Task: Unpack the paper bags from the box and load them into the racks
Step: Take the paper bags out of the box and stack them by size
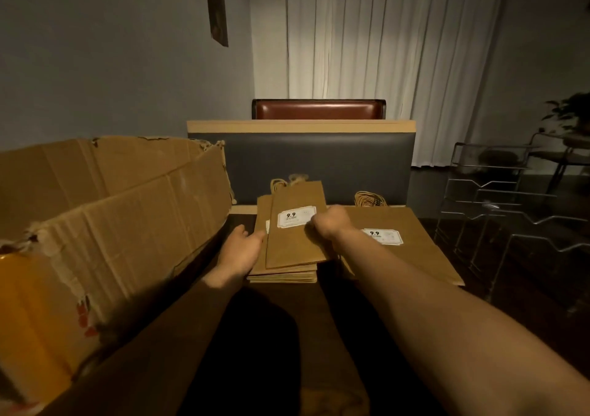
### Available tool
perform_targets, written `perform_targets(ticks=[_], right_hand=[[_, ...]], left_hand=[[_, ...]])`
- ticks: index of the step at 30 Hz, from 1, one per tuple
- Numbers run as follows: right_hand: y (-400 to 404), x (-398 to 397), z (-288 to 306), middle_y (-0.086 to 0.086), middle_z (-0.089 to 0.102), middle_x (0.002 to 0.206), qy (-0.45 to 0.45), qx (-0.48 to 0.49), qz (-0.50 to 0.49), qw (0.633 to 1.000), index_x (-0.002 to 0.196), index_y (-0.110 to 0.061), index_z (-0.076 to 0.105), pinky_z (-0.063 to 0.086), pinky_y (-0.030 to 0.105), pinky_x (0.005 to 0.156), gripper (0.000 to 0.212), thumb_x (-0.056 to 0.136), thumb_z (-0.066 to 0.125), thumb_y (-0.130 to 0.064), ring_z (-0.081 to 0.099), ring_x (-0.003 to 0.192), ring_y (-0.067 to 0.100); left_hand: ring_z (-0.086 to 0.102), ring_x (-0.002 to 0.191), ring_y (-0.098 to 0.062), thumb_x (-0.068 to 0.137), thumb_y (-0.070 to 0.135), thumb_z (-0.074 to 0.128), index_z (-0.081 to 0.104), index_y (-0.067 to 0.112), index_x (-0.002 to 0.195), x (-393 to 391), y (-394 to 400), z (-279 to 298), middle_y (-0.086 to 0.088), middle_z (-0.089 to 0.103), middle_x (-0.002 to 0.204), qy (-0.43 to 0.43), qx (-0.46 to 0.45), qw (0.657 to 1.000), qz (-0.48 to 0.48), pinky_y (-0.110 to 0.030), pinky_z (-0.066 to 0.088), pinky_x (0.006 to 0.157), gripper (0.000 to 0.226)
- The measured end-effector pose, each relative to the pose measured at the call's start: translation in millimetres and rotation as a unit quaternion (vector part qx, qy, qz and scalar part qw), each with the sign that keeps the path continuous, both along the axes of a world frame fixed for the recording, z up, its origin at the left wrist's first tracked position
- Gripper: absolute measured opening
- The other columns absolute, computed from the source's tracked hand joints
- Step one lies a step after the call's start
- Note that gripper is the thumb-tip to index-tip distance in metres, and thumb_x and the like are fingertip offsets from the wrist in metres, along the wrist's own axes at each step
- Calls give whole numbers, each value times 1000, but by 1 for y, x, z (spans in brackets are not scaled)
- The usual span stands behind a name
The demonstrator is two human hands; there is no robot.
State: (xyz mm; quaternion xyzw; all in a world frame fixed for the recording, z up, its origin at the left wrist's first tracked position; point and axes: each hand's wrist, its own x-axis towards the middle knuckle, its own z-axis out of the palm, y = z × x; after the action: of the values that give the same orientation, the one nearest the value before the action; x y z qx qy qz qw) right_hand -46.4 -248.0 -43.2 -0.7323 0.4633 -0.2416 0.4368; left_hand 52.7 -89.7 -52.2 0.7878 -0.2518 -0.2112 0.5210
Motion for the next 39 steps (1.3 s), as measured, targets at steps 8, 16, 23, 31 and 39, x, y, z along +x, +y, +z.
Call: perform_targets(ticks=[8,16,23,31,39], right_hand=[[13,16,-24,10,70,113,-61,128,33,989,119,-5,64,56,31,77,29,92,55,-9,68,102,27],[32,6,-29,10,68,118,-68,120,51,989,126,-6,59,54,38,95,38,91,59,-22,66,104,26],[49,-49,-10,11,68,117,-186,198,115,955,134,-16,40,58,45,89,71,73,76,-11,69,103,28],[127,-112,-26,1,74,111,-305,97,128,939,126,-24,55,57,39,91,65,69,64,5,70,106,20],[148,-132,-37,-1,74,111,-269,69,159,947,132,-27,49,56,36,93,67,78,64,9,70,106,15]], left_hand=[[68,84,-29,95,14,63,61,10,112,28,-23,1,-16,71,98,272,-30,961,-32,-41,57,66,18],[68,97,-34,90,10,69,63,10,122,26,-10,5,-19,73,107,330,-26,937,-111,-47,57,82,33],[72,102,-23,82,-4,71,57,13,132,-10,23,-8,-13,70,122,180,-200,947,-176,-30,59,78,54],[58,127,-20,56,48,93,39,30,145,-55,69,-46,2,61,137,8,-202,968,-147,-49,45,107,105],[72,102,-23,41,58,93,60,17,124,-73,86,-30,-6,75,111,89,-280,943,-154,-40,56,87,98]])
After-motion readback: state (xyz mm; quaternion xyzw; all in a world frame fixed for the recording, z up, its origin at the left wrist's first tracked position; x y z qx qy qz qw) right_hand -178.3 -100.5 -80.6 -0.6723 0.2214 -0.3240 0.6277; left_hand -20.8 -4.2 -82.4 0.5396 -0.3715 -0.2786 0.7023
